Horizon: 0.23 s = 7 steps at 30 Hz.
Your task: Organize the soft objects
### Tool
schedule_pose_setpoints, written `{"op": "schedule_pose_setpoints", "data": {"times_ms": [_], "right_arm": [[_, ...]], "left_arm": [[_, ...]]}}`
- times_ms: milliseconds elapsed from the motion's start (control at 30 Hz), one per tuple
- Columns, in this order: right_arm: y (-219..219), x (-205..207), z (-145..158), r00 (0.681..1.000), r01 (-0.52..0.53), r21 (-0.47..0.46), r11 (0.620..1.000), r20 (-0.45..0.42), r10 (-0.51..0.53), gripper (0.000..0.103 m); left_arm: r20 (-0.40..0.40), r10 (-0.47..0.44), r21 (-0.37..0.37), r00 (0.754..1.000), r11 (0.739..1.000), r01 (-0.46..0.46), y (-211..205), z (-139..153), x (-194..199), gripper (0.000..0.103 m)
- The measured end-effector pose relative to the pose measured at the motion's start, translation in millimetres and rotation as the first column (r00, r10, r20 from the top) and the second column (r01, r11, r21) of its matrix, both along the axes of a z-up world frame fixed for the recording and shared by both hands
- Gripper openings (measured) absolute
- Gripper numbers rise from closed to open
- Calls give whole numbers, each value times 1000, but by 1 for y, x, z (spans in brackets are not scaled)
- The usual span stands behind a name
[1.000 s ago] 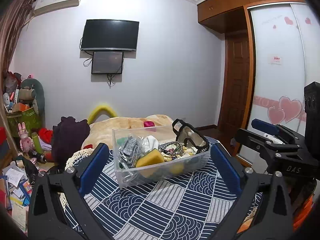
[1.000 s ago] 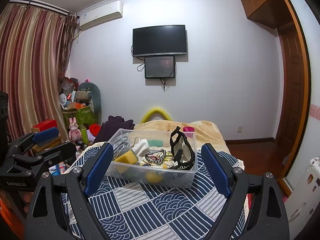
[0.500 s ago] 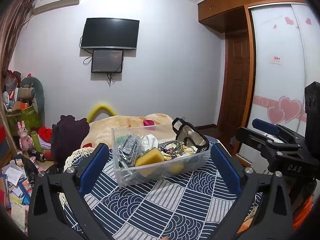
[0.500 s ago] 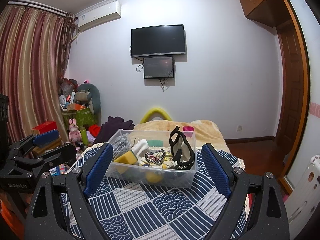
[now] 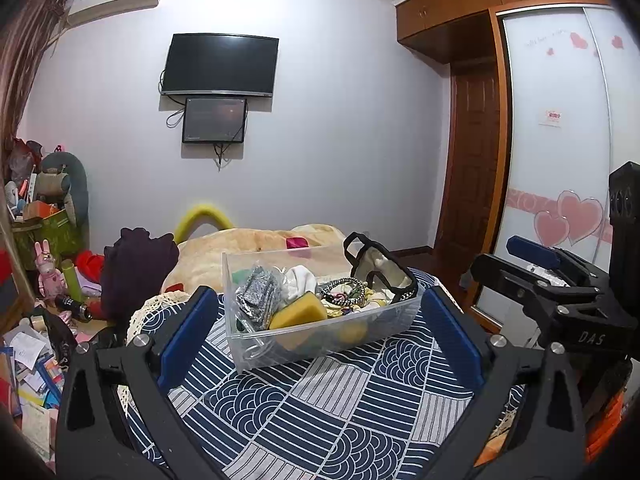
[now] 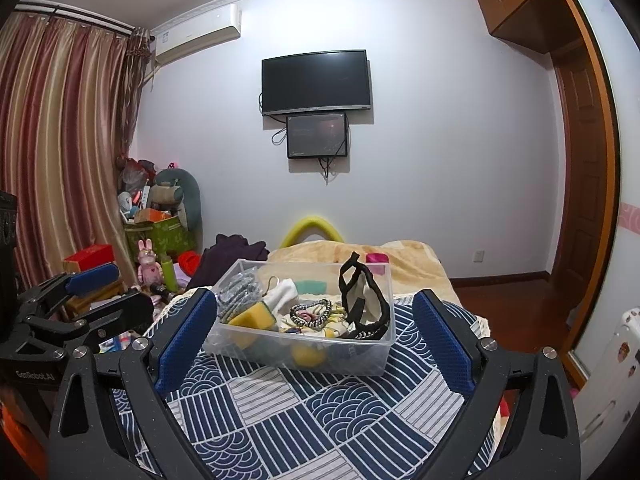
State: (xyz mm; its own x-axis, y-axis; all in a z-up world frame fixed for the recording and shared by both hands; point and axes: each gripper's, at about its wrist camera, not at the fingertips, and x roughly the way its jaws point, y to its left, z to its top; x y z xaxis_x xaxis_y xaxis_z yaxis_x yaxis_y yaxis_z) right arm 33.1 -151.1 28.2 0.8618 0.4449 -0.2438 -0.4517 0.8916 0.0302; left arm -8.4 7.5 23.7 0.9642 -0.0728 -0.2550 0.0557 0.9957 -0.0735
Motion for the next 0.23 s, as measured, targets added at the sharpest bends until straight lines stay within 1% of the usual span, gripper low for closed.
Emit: {"op": "schedule_pose_setpoints", "data": {"times_ms": [233], "right_arm": [[0,2,-2,1000,-2,-5,1000,-8,2,98]], "left_arm": [[-7,9,-7,1000,1000,-10,0,-1,3,103]]}}
